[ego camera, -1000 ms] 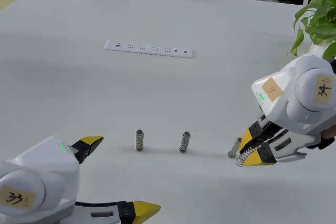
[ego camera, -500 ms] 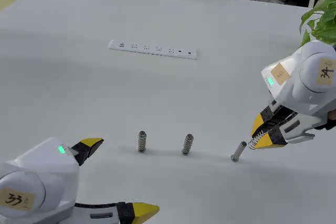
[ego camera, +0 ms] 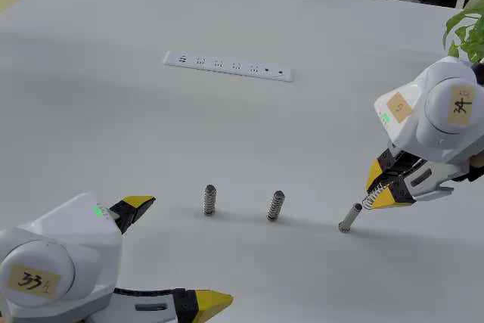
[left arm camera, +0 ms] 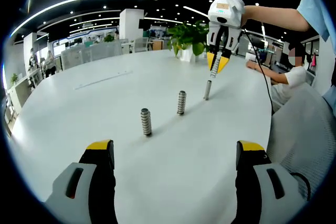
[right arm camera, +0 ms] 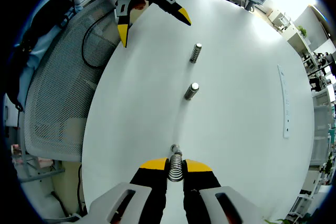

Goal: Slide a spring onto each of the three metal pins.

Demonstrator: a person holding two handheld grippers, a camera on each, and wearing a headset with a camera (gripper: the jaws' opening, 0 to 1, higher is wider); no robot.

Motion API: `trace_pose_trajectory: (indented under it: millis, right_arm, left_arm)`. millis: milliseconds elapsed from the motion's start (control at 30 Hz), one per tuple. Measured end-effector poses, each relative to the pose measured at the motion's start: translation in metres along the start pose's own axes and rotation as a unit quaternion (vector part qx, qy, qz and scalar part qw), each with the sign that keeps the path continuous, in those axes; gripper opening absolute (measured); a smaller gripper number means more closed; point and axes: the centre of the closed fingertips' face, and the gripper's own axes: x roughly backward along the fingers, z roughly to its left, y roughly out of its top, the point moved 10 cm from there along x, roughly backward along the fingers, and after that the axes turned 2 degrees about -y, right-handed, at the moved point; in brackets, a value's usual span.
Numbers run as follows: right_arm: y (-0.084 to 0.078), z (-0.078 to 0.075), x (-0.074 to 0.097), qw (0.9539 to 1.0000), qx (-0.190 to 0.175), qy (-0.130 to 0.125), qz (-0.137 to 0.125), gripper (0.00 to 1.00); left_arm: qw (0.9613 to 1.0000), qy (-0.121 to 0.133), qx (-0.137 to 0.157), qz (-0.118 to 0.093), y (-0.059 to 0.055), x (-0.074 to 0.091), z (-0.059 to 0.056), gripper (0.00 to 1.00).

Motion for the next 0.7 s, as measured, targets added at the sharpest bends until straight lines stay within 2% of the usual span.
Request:
trace_pose_trajectory:
  millis: [333,700]
  right_arm:
    - [0.006,-0.001,-0.005,0.9999,0.006,0.009,0.005,0.08]
    - [0.005,-0.005,-0.011,0.9997,0.012,0.016,0.014,0.08]
  left_arm:
    - [1.0000,-0.001,0.005,0.000,-0.001,0.000,0.000,0.93]
    - [0.9999,-0.001,0.011,0.001,-0.003,0.001,0.001,0.91]
